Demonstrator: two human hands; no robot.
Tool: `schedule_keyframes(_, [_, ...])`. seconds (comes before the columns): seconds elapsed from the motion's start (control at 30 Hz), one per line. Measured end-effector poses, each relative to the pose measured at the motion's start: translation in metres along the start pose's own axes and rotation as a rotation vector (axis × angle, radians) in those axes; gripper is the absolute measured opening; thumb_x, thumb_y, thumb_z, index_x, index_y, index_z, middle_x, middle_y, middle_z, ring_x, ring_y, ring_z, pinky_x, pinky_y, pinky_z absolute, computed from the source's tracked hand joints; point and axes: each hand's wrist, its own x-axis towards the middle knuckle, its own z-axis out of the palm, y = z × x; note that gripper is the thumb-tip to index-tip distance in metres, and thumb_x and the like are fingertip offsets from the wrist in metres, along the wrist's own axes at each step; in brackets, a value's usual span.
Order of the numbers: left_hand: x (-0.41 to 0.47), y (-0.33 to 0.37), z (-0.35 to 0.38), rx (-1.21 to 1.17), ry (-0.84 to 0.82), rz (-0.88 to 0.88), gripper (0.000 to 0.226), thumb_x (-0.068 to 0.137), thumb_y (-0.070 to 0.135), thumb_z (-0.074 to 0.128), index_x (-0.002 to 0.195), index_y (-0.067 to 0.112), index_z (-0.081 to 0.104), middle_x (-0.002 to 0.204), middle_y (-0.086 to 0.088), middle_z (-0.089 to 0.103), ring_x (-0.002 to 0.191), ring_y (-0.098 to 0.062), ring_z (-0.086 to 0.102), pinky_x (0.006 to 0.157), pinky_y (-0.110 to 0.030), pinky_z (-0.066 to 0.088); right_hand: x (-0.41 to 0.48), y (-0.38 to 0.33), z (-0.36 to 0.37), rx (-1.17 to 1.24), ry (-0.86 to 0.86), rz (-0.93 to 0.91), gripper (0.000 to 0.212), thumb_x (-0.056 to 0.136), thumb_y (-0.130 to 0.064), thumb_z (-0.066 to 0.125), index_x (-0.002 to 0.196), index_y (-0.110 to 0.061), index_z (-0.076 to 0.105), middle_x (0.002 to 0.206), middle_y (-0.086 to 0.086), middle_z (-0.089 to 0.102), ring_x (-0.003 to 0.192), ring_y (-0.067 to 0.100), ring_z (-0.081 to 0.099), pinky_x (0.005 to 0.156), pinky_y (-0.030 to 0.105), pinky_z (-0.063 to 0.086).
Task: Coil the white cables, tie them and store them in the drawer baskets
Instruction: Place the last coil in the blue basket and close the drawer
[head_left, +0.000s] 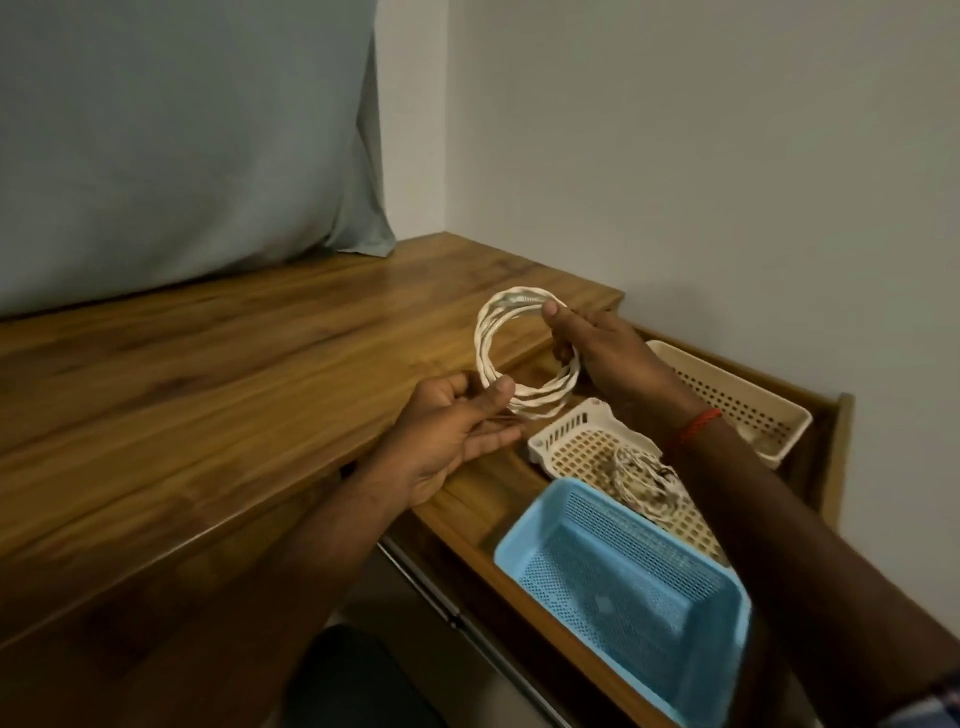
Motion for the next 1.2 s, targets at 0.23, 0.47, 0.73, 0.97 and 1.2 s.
schedule_keyframes(0.23, [0.003,-0.032,0.027,-0.014,-0.051,-0.042,0.042,0.089,0.009,0.067,0.129,0.003,0.056,0.110,-0.017,0.075,0.092,-0.028,0.075,0.078,-0.034,0.063,-0.037,0.031,-0.036,-0.089,0.048,0.069,0.047,0.099,-0.049,0.052,0.081,-0.007,0.063,0.059,0.008,0.049,0.046,0.015,0.036,0.047,0.027,0.024])
schedule_keyframes(0.47, [-0.011,-0.045,0.023,0.349,-0.189,-0.090,0.049,0.075,0.029,0.078,0.113,0.002,0.065,0.098,-0.013,0.078,0.079,-0.024,0.076,0.061,-0.024,0.060,-0.076,0.059,-0.055,-0.119,-0.021,0.211,0.046,0.095,-0.053,0.056,0.071,-0.015,0.061,0.054,0.000,0.051,0.043,0.013,0.037,0.044,0.024,0.026])
schedule_keyframes(0.73, [-0.021,-0.062,0.032,0.801,-0.292,-0.064,0.020,0.083,0.023,0.081,0.098,0.013,0.074,0.073,0.006,0.077,0.062,-0.005,0.069,0.049,-0.013,0.044,-0.111,0.086,-0.055,-0.207,0.062,0.246,0.050,0.087,-0.054,0.065,0.064,-0.009,0.065,0.047,0.000,0.049,0.038,0.013,0.036,0.042,0.024,0.028])
schedule_keyframes(0.97, [-0.017,-0.072,0.025,1.156,-0.372,-0.158,0.031,0.079,0.044,0.083,0.092,0.017,0.076,0.075,0.002,0.077,0.067,-0.012,0.073,0.069,-0.034,0.062,-0.115,0.103,-0.048,-0.577,0.022,0.189,0.046,0.088,-0.054,0.064,0.069,-0.013,0.074,0.059,0.004,0.070,0.035,0.009,0.053,0.045,0.025,0.044])
schedule_keyframes(1.2, [-0.018,-0.078,0.034,1.650,-0.372,-0.173,0.056,0.057,0.075,0.080,0.083,0.026,0.069,0.079,0.010,0.071,0.072,-0.006,0.066,0.068,-0.036,0.060,-0.114,0.125,-0.045,-0.878,-0.181,0.248,0.047,0.092,-0.059,0.056,0.061,-0.025,0.062,0.060,-0.006,0.062,0.056,0.012,0.061,0.055,0.028,0.043])
